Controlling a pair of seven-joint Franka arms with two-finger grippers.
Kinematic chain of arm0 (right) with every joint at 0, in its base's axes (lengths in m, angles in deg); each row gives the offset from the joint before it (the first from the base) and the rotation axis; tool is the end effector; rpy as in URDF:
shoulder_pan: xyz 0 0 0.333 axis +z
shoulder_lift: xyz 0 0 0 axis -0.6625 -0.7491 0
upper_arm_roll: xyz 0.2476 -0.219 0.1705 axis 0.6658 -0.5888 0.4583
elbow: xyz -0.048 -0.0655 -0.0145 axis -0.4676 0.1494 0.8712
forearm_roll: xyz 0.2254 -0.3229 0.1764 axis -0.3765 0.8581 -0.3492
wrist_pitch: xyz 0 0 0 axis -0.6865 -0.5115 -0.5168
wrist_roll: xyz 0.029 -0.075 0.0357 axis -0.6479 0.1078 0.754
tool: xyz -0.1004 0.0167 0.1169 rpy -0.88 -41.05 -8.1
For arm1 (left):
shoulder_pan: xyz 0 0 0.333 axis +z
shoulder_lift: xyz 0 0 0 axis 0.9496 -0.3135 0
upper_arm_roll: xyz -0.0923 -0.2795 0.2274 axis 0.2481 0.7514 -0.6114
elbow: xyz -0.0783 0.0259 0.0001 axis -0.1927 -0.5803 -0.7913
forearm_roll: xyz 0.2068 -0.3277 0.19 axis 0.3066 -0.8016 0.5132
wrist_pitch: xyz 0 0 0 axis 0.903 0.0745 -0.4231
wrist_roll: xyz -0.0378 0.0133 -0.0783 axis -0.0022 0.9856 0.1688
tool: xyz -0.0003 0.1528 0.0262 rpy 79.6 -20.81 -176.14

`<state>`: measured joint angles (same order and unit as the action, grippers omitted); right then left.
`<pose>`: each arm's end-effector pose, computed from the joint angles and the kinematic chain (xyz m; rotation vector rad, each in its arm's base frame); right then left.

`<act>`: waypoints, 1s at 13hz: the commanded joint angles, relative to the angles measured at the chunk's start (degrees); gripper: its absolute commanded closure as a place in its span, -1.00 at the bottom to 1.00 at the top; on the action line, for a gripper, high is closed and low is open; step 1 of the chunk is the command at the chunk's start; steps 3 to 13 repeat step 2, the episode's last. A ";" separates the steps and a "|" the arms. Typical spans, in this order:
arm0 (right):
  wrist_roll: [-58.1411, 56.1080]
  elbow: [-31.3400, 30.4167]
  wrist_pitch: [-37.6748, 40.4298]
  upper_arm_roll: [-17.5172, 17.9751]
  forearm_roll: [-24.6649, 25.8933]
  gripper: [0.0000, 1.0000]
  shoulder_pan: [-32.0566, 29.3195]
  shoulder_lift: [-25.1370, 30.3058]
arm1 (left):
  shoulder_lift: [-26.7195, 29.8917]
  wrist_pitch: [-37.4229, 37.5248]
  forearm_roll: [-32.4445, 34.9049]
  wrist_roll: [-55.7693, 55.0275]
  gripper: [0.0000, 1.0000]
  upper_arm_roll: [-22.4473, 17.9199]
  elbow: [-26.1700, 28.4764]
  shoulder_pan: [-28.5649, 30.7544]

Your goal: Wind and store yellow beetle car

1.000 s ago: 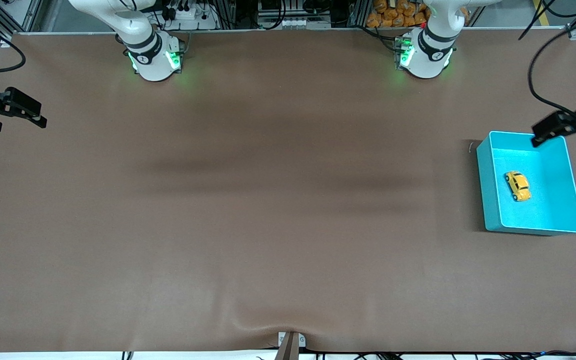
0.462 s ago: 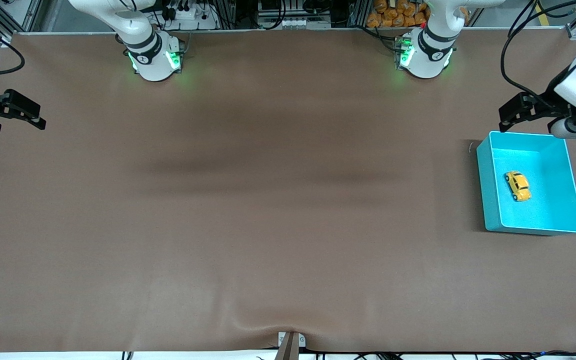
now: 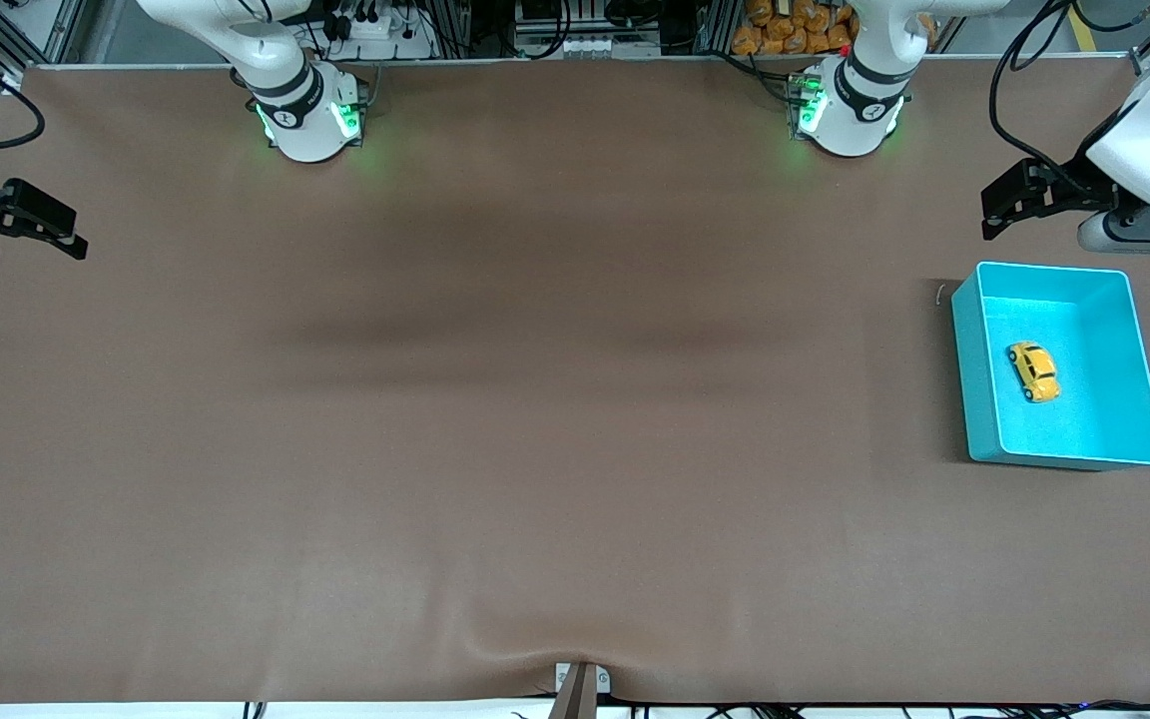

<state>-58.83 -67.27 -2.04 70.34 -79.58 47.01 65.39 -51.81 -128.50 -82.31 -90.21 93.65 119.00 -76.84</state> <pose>0.5724 -0.0254 0.6477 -3.1078 -0.0885 0.0083 0.5703 -0.0860 0.6616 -3.1172 0.1150 0.0615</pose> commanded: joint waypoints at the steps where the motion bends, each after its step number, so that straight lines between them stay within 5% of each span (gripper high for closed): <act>1: 1.01 0.66 0.84 -0.28 0.22 -1.00 0.19 -0.12 | 1.17 0.82 -2.77 0.72 -1.00 -0.54 0.51 -0.16; 13: 0.92 0.66 0.93 -0.28 0.22 -1.00 -0.16 -0.12 | 1.17 1.17 -2.87 0.72 -1.00 -0.54 0.42 -0.16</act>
